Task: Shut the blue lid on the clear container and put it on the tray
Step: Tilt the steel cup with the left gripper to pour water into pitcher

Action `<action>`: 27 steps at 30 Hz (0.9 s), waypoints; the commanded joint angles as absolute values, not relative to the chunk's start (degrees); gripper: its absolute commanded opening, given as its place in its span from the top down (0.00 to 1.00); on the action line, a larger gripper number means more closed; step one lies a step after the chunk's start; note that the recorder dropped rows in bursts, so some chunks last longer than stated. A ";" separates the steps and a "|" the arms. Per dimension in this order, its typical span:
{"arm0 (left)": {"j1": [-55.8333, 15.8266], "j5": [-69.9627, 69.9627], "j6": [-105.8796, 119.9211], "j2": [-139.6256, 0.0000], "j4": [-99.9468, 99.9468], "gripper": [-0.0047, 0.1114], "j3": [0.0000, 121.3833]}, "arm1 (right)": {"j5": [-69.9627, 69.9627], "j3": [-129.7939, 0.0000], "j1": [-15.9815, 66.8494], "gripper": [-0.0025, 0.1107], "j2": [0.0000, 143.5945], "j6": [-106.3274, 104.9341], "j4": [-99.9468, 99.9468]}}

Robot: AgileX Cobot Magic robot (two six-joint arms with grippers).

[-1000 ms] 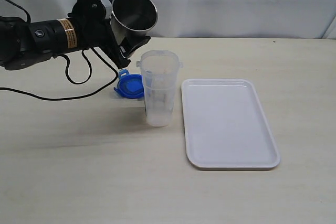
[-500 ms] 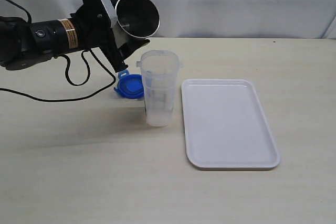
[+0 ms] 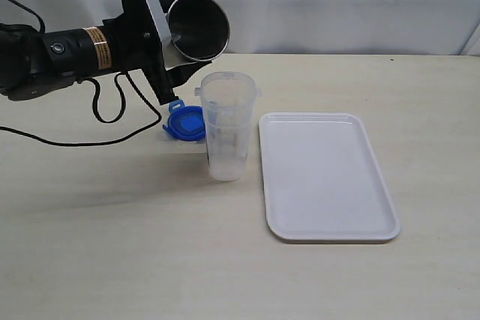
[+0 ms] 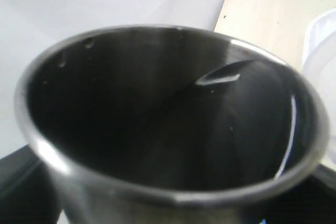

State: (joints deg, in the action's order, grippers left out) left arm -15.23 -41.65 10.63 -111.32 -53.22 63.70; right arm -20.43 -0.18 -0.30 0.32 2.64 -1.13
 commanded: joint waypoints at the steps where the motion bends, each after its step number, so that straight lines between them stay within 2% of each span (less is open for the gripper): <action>1: -15.34 -45.29 13.91 -109.82 -51.80 0.96 64.73 | -19.72 0.00 -0.56 0.94 0.00 2.64 -0.93; 27: -15.34 -45.75 16.91 -109.82 -51.94 0.96 64.73 | -19.72 0.00 -0.56 0.94 0.00 2.64 -0.93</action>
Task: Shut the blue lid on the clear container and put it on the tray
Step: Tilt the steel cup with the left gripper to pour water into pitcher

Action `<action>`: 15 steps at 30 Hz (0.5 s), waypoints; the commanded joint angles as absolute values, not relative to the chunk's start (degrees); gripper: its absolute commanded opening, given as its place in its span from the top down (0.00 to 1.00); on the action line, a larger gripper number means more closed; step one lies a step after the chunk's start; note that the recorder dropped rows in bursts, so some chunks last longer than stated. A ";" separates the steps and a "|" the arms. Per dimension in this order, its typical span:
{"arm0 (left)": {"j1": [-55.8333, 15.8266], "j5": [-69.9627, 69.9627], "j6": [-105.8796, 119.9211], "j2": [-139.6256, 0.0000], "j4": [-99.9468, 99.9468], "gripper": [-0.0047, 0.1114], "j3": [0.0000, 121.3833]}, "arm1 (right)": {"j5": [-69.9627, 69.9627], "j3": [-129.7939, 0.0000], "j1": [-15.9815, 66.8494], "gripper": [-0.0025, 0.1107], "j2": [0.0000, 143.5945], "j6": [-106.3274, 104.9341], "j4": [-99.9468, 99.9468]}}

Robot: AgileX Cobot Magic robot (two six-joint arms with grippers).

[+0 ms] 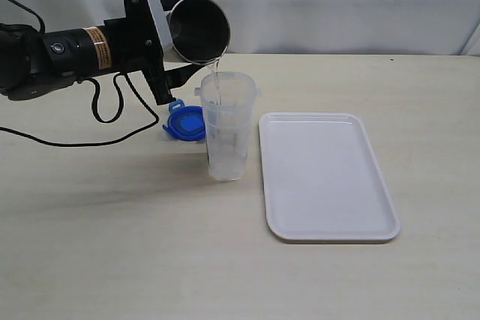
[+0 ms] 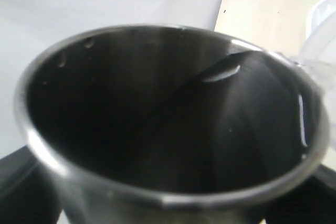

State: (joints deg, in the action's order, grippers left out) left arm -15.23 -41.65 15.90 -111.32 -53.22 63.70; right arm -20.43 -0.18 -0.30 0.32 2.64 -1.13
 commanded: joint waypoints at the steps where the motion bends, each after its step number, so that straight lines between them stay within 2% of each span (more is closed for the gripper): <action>1: -15.34 -45.75 16.91 -109.82 -51.94 0.96 64.73 | -19.72 0.00 -0.56 0.94 0.00 2.64 -0.93; 15: -15.34 -45.75 21.18 -109.82 -51.94 0.96 64.73 | -19.72 0.00 -0.56 0.94 0.00 2.64 -0.93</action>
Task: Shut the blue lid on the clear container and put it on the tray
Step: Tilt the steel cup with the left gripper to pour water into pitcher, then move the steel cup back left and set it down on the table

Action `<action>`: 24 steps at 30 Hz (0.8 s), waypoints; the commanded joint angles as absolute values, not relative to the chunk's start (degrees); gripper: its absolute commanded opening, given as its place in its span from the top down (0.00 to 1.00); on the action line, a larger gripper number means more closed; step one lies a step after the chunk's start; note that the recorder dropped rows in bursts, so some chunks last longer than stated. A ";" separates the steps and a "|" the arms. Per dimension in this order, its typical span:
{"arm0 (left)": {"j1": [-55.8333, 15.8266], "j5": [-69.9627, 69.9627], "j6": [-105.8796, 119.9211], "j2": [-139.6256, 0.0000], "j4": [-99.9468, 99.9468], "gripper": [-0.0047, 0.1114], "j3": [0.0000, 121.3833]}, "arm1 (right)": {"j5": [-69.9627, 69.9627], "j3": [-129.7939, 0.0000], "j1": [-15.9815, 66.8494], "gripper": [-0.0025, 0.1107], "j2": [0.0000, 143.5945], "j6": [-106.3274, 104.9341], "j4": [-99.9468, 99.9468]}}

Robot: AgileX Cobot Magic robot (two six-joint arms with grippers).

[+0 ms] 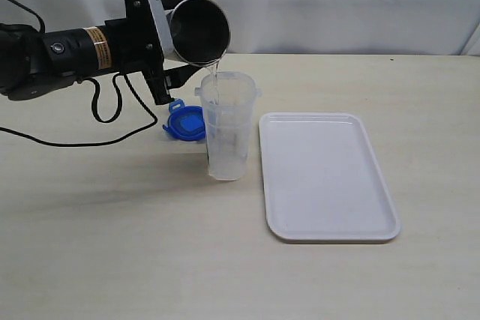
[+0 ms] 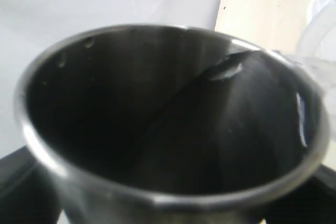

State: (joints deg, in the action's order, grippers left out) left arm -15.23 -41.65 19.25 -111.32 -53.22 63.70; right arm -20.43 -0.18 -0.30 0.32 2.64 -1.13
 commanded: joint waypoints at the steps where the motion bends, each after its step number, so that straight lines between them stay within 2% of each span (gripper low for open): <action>1: -15.34 -45.75 21.47 -109.82 -51.94 0.96 64.73 | -19.72 0.00 -0.56 0.94 0.00 2.64 -0.93; 15: -15.34 -45.75 16.85 -109.82 -51.82 0.96 64.73 | -19.72 0.00 -0.56 0.94 0.00 2.64 -0.93; 24: -15.34 -44.42 2.19 -109.82 -51.82 0.96 64.73 | -19.72 0.00 -0.56 0.94 0.00 2.64 -0.93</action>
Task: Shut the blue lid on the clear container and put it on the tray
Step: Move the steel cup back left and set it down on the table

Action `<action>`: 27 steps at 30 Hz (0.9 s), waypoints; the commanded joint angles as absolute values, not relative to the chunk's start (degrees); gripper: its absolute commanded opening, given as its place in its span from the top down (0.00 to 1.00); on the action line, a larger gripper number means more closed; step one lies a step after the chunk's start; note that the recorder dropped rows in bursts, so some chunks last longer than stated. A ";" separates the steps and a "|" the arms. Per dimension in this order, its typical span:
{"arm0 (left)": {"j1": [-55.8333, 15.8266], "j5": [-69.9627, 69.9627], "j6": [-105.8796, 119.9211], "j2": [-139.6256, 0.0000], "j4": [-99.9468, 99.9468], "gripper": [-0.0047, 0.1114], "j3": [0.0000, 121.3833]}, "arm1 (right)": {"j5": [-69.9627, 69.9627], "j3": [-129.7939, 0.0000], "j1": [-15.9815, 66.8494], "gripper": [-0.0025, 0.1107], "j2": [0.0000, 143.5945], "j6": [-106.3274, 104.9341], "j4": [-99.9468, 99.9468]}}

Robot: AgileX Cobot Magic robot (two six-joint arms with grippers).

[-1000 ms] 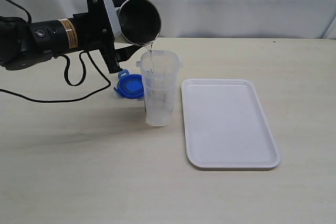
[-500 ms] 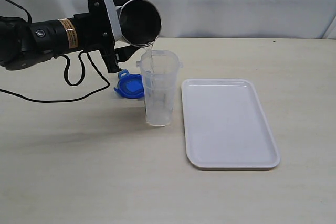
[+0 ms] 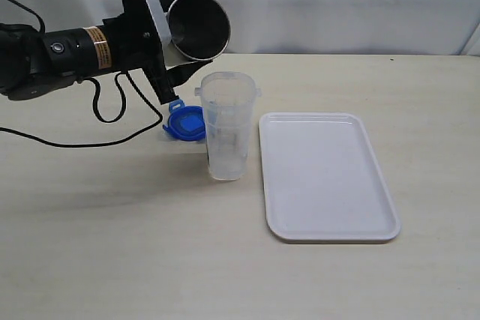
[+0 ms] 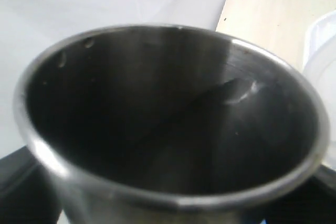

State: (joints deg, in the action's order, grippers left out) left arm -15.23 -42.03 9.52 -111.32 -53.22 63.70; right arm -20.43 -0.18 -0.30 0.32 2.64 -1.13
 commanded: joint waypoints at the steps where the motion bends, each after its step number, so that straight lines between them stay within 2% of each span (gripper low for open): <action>1: -15.34 -43.72 0.00 -109.82 -51.82 0.96 64.73 | -19.72 0.00 -0.56 0.94 0.00 2.64 -0.93; 7: -15.34 -37.62 -11.76 -109.82 -50.58 0.96 64.73 | -19.72 0.00 -0.56 0.94 0.00 2.64 -0.93; 12: -15.09 -32.41 -15.49 -109.94 -38.52 0.96 64.73 | -19.72 0.00 -0.56 0.94 0.00 2.64 -0.93; 21: -8.94 -43.42 -24.22 -114.82 -30.82 0.96 64.84 | -19.72 0.00 -0.56 0.94 0.00 2.64 -0.93; 27: -3.32 -45.34 -26.30 -119.86 -29.02 0.96 67.53 | -19.72 0.00 -0.56 0.94 0.00 2.64 -0.93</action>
State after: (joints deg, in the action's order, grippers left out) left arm -5.66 -40.72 -24.22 -118.60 -30.26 64.96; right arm -20.43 -0.18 -0.30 0.32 2.64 -1.13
